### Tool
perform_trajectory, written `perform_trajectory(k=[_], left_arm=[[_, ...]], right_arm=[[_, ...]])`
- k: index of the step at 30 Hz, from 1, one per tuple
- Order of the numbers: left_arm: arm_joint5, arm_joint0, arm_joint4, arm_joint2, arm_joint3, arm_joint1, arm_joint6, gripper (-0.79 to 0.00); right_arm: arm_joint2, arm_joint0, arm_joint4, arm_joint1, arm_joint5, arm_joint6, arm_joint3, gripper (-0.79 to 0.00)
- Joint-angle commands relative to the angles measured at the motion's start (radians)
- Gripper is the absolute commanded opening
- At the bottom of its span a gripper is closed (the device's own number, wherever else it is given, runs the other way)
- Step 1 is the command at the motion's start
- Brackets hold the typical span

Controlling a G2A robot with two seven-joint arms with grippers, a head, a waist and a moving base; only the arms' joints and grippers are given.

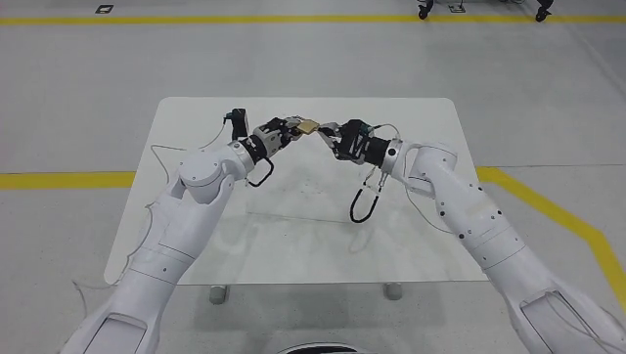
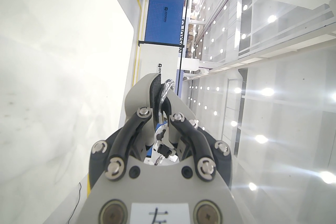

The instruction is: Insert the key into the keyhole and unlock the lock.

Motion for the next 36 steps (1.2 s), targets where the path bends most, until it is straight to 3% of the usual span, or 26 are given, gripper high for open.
perform_trajectory(k=[1,6,8,9,10,11,17,24,34,36], left_arm=[[0.0,-0.001,0.011,-0.001,0.001,0.0,-0.003,-0.785],[0.007,-0.004,0.04,0.004,0.004,0.0,-0.017,-0.785],[0.017,-0.005,0.055,0.006,0.003,0.0,-0.018,-0.785],[0.027,-0.006,0.059,0.007,0.001,0.001,-0.02,-0.785],[0.032,-0.006,0.062,0.006,-0.004,0.001,-0.019,-0.785],[0.039,-0.004,0.064,0.004,-0.011,0.001,-0.019,-0.785],[0.107,0.013,0.106,-0.025,-0.069,0.012,-0.014,-0.785],[0.286,0.02,0.268,-0.027,-0.127,0.035,-0.067,-0.785],[0.444,-0.023,0.469,0.081,-0.071,0.038,-0.14,-0.785],[0.496,-0.047,0.499,0.118,-0.039,0.033,-0.158,-0.511]], right_arm=[[0.008,0.0,0.014,0.001,-0.015,-0.003,0.002,-0.785],[0.02,0.003,0.045,0.0,-0.041,-0.002,0.016,-0.785],[0.021,0.006,0.048,-0.001,-0.044,0.002,0.021,-0.489],[0.022,0.008,0.042,-0.001,-0.041,0.005,0.021,-0.403],[0.021,0.01,0.032,-0.001,-0.038,0.007,0.02,-0.169],[0.021,0.011,0.018,-0.001,-0.036,0.006,0.017,0.0],[0.044,-0.002,-0.014,0.005,-0.032,-0.032,0.004,0.0],[0.099,-0.024,-0.047,0.019,-0.026,-0.102,-0.015,0.0],[0.111,-0.029,-0.054,0.022,-0.024,-0.113,-0.02,0.0],[0.111,-0.029,-0.054,0.022,-0.024,-0.113,-0.02,0.0]])
